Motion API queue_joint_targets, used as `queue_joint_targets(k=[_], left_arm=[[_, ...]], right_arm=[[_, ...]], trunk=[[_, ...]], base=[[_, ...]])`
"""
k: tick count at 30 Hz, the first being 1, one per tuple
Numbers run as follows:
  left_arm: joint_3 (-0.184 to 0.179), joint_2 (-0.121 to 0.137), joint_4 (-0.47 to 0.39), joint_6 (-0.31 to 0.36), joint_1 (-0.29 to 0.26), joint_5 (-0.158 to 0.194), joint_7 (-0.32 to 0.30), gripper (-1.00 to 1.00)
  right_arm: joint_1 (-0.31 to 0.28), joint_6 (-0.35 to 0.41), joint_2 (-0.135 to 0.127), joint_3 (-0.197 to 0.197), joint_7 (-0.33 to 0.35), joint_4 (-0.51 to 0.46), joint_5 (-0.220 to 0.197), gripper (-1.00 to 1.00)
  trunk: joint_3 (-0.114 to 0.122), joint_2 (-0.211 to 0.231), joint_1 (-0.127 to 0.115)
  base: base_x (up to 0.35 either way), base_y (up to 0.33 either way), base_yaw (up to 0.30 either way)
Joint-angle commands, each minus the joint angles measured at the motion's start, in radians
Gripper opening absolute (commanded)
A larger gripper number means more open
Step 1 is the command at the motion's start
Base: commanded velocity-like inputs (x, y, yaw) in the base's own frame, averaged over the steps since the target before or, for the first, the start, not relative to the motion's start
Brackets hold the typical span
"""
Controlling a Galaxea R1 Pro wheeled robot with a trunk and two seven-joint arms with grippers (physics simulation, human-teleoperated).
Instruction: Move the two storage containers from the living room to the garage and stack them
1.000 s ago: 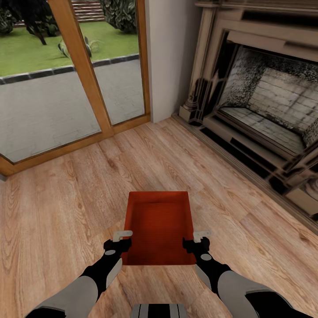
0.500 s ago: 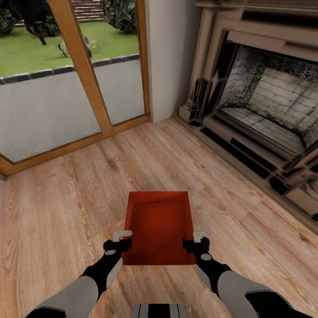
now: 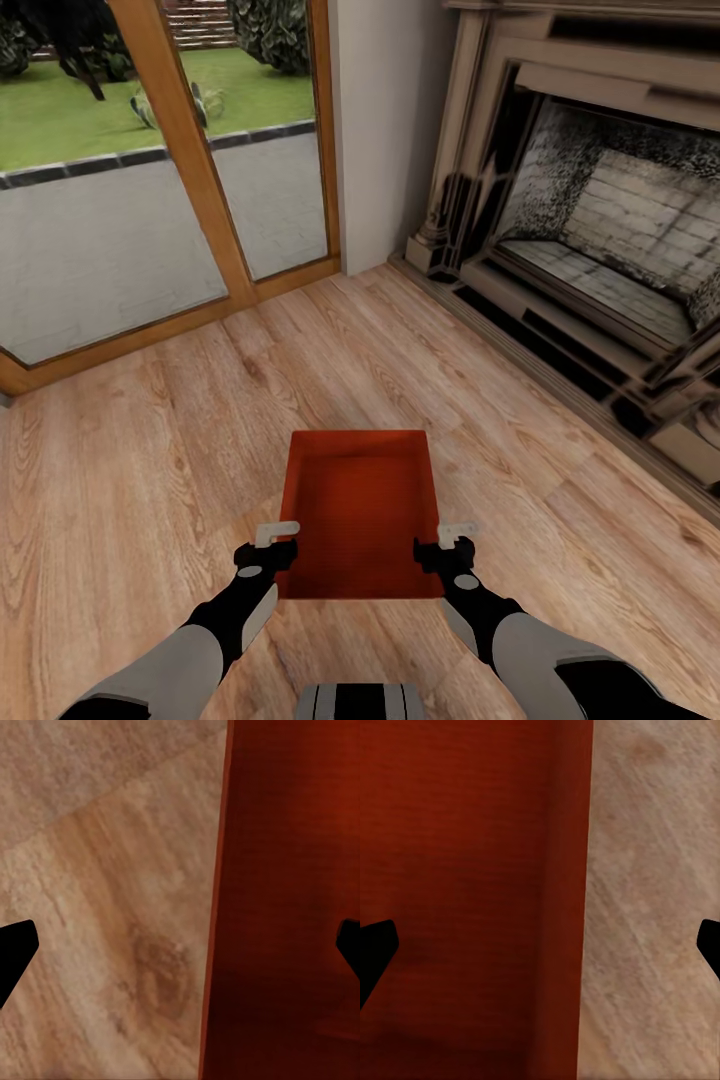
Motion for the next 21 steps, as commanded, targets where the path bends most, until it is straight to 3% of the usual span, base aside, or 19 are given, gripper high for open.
queue_joint_targets(k=[1, 11, 21], left_arm=[[-0.008, 0.001, 0.001, -0.003, -0.001, 0.009, 0.006, 1.00], [-0.008, 0.001, -0.002, -0.003, -0.001, 0.009, 0.006, 1.00], [-0.008, 0.001, -0.009, -0.003, -0.001, 0.008, 0.006, 1.00]], right_arm=[[-0.001, -0.001, 0.000, 0.002, -0.008, 0.001, 0.009, 1.00], [-0.001, -0.001, 0.000, 0.002, -0.011, 0.001, 0.009, 1.00], [0.000, -0.001, 0.000, -0.008, -0.013, 0.001, 0.007, 1.00]], trunk=[[-0.004, -0.007, 0.004], [-0.035, -0.077, 0.042], [-0.035, -0.077, 0.042]], base=[[0.000, 0.000, 0.000], [0.000, 0.000, 0.000], [0.000, 0.000, 0.000]])
